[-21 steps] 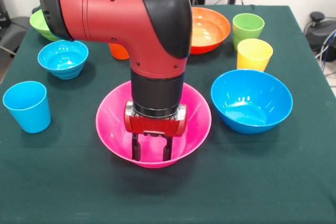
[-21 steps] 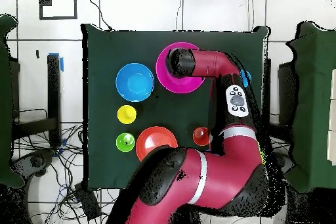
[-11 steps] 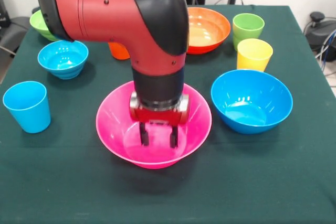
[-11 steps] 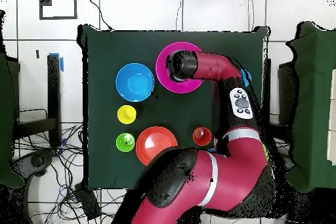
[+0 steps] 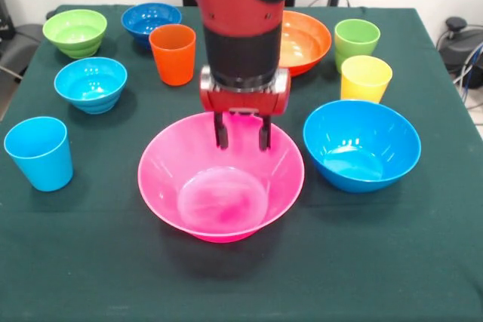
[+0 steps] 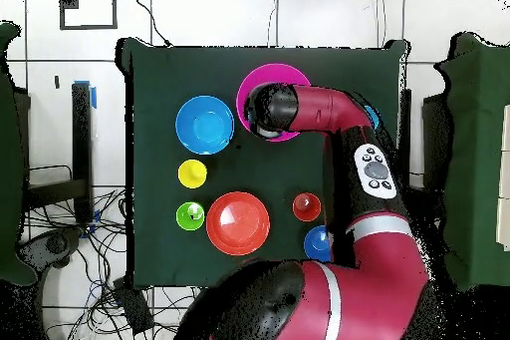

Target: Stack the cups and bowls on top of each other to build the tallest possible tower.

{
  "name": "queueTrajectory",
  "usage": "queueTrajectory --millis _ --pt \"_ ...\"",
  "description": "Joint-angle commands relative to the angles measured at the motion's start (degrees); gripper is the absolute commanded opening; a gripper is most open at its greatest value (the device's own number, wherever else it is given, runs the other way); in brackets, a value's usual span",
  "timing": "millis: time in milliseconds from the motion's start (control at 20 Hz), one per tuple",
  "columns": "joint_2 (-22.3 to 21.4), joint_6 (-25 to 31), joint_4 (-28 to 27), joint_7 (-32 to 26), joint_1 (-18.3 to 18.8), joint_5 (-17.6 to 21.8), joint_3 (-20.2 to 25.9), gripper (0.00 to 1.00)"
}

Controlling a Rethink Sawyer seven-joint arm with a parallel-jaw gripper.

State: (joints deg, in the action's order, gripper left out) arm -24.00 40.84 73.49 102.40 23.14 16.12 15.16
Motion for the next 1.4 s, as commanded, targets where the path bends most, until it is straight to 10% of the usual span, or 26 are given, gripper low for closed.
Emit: queueTrajectory --millis 50,750,1400 --pt "-6.92 0.01 11.33 -0.87 -0.34 -0.55 3.86 1.00" --pt "-6.21 -1.12 12.39 -1.00 1.17 -1.66 6.58 1.00" --pt "-14.39 0.84 16.21 8.31 -6.16 -4.92 2.97 1.00"
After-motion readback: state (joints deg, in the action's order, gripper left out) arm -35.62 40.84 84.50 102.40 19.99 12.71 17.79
